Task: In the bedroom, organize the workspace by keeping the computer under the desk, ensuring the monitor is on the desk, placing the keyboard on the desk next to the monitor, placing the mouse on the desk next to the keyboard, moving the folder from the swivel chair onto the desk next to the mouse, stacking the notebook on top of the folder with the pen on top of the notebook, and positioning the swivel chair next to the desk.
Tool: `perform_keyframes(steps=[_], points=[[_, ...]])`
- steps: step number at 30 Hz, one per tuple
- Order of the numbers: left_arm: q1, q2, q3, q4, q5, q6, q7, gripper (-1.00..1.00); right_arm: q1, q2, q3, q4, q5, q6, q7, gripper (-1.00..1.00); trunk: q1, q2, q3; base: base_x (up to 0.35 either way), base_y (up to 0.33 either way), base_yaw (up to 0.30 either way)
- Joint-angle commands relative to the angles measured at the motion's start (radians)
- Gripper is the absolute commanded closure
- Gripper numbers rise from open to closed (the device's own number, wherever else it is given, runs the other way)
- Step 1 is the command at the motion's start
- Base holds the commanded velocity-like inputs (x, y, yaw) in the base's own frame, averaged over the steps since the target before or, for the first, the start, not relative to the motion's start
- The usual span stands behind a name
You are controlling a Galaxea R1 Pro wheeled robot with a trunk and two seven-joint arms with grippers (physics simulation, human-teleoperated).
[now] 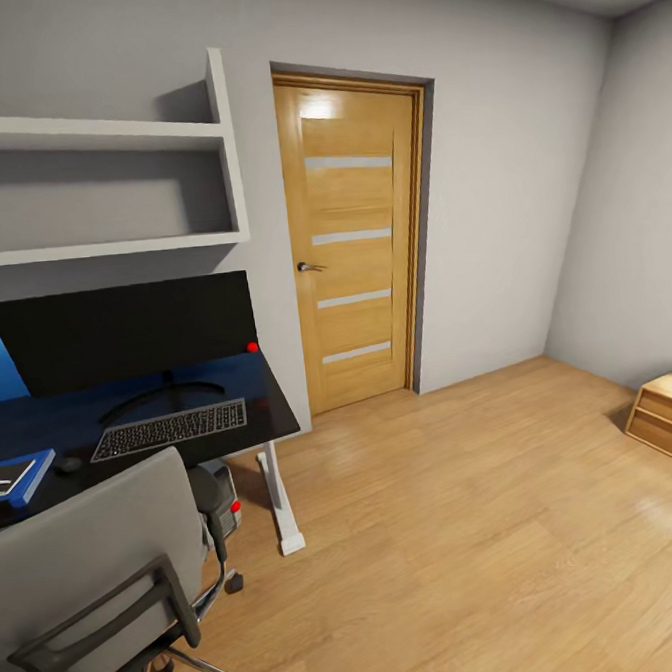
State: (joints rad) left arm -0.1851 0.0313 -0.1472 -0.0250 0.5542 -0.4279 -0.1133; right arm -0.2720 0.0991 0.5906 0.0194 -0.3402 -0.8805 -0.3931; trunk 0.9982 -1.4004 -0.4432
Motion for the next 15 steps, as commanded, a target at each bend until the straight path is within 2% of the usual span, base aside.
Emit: perform_keyframes(steps=[1,6,15], points=[[-0.001,0.0,-0.008,0.001,0.011,-0.003,-0.005,-1.0,-0.001,0.001,0.009,0.002,-0.003,-0.002,-0.006,-1.0,0.0,-0.001,-0.001,0.0,0.0,0.0],[-0.001,-0.001,-0.008,0.001,0.01,-0.002,-0.004,-1.0,-0.001,0.001,0.008,0.002,-0.003,-0.002,-0.006,-1.0,0.0,-0.001,-0.001,0.0,0.0,0.0],[-0.001,-0.024,-0.008,0.0,0.009,-0.002,-0.005,-1.0,-0.001,0.001,0.009,0.002,-0.003,-0.002,-0.006,-1.0,0.0,-0.001,-0.001,0.0,0.0,0.0]])
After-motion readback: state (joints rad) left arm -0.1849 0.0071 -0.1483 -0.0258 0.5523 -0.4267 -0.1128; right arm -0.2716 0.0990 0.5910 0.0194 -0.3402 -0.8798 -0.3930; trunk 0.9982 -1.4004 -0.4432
